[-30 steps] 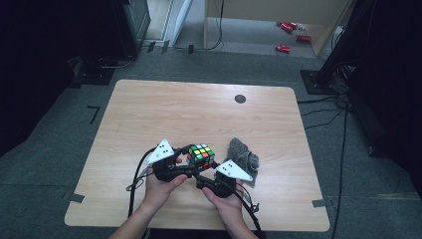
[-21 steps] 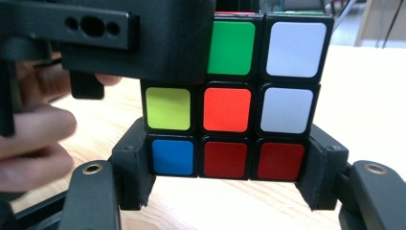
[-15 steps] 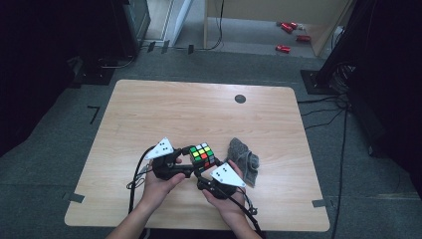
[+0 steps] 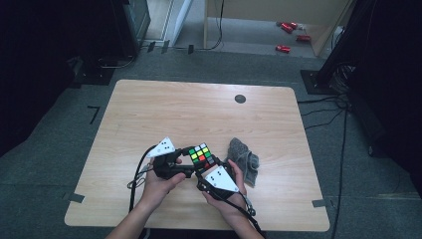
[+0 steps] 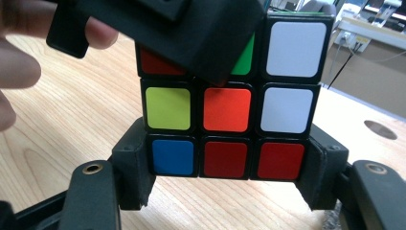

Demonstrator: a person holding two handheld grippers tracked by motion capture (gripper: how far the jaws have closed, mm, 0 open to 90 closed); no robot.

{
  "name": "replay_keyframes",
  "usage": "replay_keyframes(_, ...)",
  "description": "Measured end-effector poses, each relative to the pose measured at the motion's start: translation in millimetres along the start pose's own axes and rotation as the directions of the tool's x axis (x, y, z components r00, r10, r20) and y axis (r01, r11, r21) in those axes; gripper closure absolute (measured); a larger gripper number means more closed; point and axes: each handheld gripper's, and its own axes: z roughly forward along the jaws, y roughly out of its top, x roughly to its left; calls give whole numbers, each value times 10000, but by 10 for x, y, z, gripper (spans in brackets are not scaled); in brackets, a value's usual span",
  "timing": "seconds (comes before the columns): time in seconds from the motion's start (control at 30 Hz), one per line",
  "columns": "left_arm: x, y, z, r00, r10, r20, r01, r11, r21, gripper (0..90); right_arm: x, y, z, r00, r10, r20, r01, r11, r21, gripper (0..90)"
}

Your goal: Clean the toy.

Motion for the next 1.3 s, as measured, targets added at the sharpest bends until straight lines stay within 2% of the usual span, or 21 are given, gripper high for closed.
replay_keyframes(0.2,-11,11,5,9998,146,-121,-145,9998,121,294,35,-4,6,9978,-640,169,640,9980,8,343)
replay_keyframes(0.47,-25,6,17,9984,446,-355,-438,9988,237,281,51,-13,19,9923,-1238,71,1236,9921,193,343)
replay_keyframes(0.63,-23,8,2,9971,594,-485,-582,9980,248,302,77,-22,32,9807,-1955,48,1952,9800,378,343)
replay_keyframes(0.77,-16,6,-5,9952,895,-404,-877,9952,443,319,67,-25,40,9732,-2298,-1,2296,9724,408,343)
replay_keyframes(0.9,-28,16,-5,9904,1326,-387,-1294,9886,773,338,38,-25,39,9677,-2520,-72,2520,9665,486,344)
replay_keyframes(1.1,-32,26,-14,9878,1527,-303,-1491,9838,995,350,14,-27,40,9529,-3030,-129,3033,9516,500,344)
replay_keyframes(1.2,-51,29,-23,9846,1709,-364,-1672,9820,874,353,9,-22,38,9541,-2995,-103,2996,9532,397,344)
replay_keyframes(1.3,-51,37,-39,9853,1677,-318,-1651,9836,730,356,2,-16,30,9603,-2788,-119,2790,9597,322,342)
